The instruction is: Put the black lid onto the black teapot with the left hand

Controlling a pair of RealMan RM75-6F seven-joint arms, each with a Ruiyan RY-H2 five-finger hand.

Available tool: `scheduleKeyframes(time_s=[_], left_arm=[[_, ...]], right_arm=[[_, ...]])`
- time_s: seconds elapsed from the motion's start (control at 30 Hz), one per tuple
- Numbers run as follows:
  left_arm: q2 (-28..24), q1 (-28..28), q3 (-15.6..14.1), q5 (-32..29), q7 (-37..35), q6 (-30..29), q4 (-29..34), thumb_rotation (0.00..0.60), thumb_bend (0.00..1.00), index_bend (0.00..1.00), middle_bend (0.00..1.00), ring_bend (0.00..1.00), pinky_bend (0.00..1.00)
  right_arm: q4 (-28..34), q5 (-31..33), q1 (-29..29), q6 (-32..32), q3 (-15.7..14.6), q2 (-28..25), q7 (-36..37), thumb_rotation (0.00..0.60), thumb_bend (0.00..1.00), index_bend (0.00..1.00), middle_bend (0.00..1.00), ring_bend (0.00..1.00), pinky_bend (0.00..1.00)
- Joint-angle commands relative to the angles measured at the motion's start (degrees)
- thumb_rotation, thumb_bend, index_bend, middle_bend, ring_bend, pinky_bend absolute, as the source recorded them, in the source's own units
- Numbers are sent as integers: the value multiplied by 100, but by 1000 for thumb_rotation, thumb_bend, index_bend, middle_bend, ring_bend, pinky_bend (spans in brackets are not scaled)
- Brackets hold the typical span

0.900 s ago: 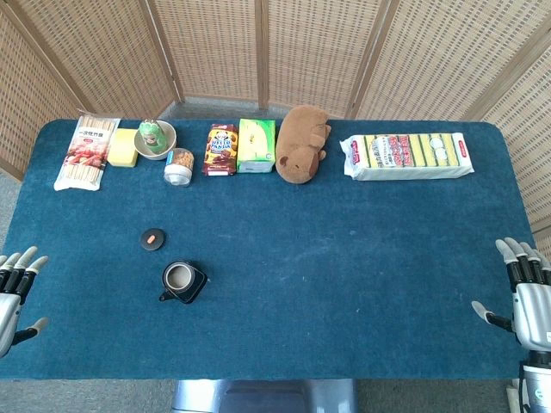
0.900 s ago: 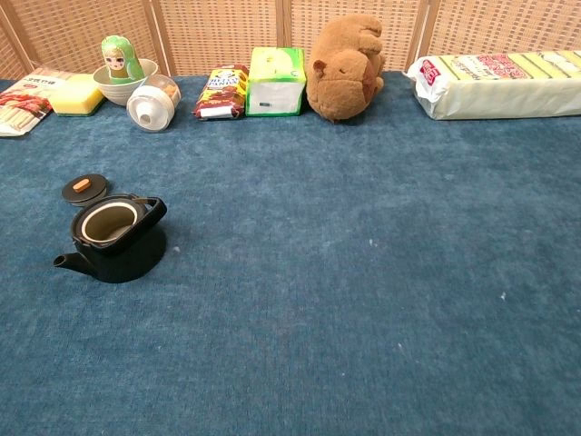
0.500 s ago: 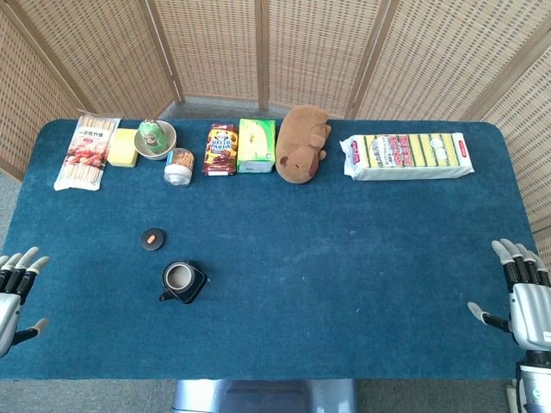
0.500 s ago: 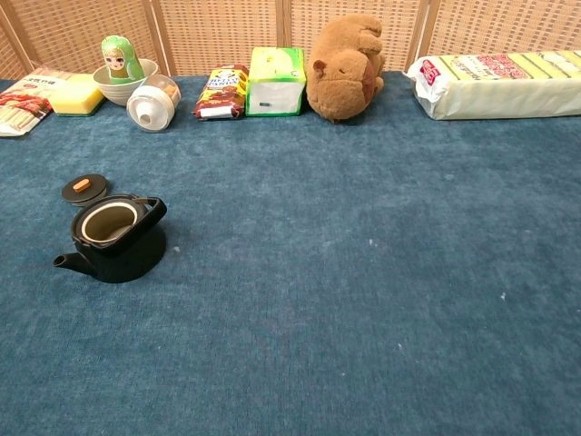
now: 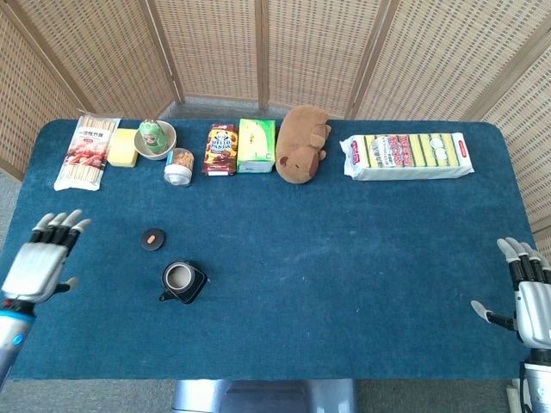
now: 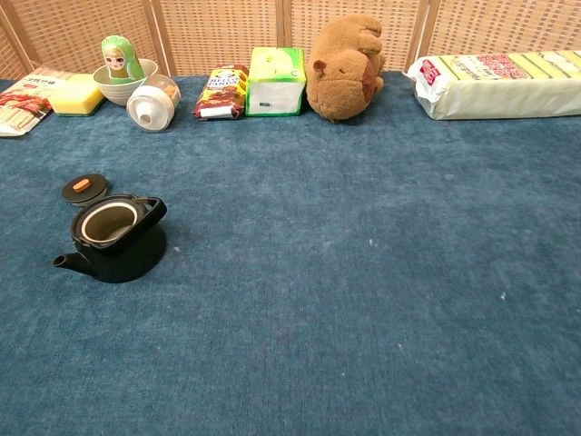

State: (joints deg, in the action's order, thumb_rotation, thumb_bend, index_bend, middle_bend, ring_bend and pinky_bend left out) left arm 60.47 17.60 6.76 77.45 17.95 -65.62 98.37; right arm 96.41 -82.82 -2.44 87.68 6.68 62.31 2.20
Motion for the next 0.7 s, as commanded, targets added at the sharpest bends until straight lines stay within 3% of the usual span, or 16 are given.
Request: scheduleKeyframes(time_s=[0.03, 0.23, 0.7], left_arm=[[330, 732, 286, -762, 813, 876, -152, 600, 152, 72, 0, 0, 0], [861, 1362, 453, -1622, 1482, 1413, -610, 600, 173, 145, 0, 0, 0], [1900, 2131, 385, -2713, 2401, 1569, -1364, 600, 163, 158, 0, 0, 0]], right_arm=[[0, 19, -9, -31, 1, -9, 21, 600, 123, 69, 69, 71, 0], [-20, 67, -31, -90, 15, -9, 50, 600, 123, 70, 69, 72, 0], [-105, 207, -71, -224, 48, 10, 133, 600, 123, 70, 68, 71, 0]])
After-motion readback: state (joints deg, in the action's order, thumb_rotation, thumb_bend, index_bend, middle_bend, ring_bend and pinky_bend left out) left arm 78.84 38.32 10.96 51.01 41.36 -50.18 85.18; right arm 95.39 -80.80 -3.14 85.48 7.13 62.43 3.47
